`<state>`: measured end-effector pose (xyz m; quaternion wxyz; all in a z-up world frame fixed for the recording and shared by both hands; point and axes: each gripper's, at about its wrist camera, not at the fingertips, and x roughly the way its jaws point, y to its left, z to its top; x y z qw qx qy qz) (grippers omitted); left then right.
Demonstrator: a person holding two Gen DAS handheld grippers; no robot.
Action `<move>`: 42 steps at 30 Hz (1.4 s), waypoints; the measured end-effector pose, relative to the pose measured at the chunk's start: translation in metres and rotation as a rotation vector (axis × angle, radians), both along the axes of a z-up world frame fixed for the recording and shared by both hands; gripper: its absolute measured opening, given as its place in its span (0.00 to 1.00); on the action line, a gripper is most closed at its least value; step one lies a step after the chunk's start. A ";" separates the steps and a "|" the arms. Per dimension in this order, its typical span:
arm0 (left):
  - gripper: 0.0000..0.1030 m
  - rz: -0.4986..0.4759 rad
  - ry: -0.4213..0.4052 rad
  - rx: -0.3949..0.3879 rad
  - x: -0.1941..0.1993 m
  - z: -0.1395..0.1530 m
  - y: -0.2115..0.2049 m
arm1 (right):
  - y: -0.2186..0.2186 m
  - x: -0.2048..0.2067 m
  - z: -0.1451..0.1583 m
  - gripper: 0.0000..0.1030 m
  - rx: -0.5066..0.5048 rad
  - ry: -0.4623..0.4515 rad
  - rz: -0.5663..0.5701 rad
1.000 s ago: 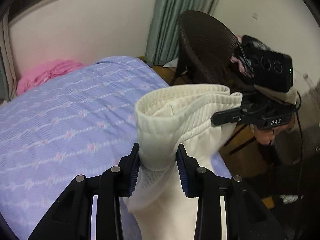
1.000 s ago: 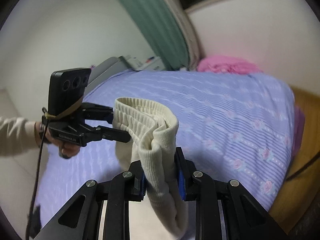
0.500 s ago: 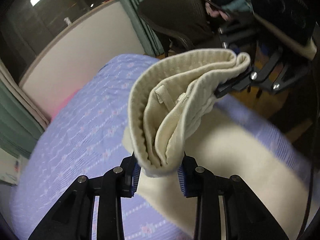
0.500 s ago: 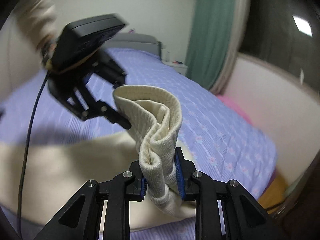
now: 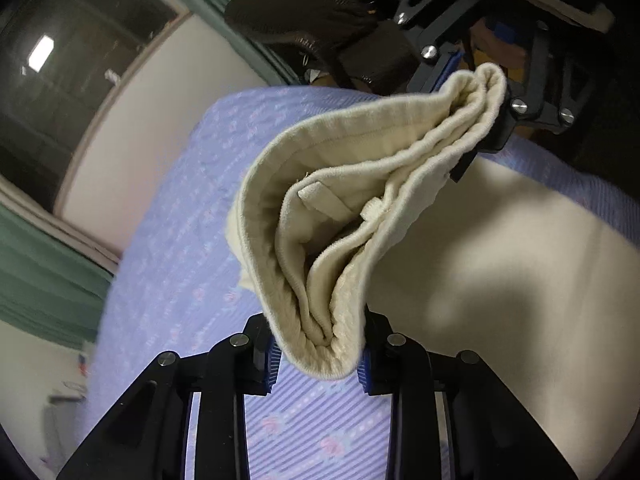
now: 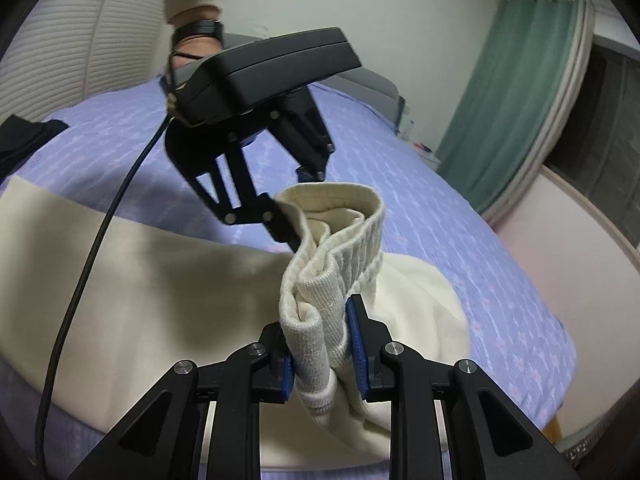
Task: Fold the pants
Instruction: 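Lift the waistband with both tools and fold it over toward the cuffs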
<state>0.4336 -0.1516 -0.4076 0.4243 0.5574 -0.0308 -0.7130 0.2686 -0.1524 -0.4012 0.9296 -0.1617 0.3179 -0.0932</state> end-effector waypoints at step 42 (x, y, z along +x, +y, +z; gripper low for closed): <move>0.66 0.165 0.010 -0.134 -0.035 -0.005 0.041 | 0.008 0.009 0.006 0.62 -0.090 0.115 0.039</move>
